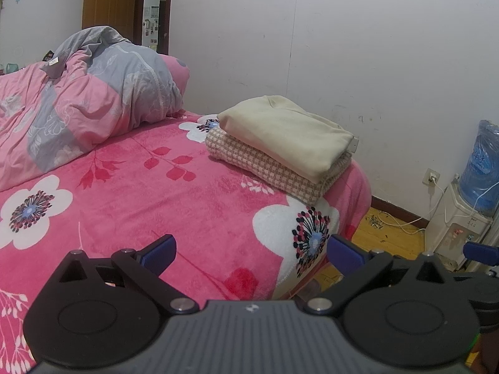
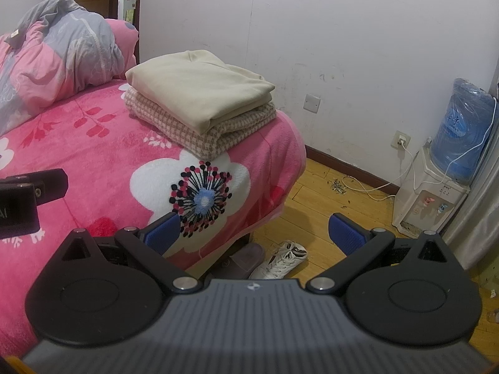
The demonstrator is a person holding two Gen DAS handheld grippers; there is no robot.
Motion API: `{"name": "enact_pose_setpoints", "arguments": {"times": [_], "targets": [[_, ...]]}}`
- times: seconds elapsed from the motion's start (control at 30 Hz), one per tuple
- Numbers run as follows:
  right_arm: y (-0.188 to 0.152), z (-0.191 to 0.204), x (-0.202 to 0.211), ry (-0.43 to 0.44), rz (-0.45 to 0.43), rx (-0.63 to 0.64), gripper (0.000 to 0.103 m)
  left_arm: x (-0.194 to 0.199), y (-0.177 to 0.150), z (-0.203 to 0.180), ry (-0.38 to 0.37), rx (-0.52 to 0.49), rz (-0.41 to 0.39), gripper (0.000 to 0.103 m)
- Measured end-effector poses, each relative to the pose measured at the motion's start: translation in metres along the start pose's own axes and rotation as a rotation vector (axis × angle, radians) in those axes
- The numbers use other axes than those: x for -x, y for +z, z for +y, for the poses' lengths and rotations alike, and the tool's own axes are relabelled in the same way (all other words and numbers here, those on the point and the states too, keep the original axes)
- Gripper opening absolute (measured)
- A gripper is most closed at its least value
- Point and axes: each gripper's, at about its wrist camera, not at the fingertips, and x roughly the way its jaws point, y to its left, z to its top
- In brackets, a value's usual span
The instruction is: Fold clothes
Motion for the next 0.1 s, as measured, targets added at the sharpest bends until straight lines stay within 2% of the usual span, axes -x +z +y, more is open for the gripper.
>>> {"name": "enact_pose_setpoints", "arguments": {"times": [0.1], "targets": [[0.0001, -0.0002, -0.0003, 0.001, 0.0, 0.001, 0.102, 0.0004, -0.0002, 0.0002, 0.001, 0.0, 0.0, 0.103]]}}
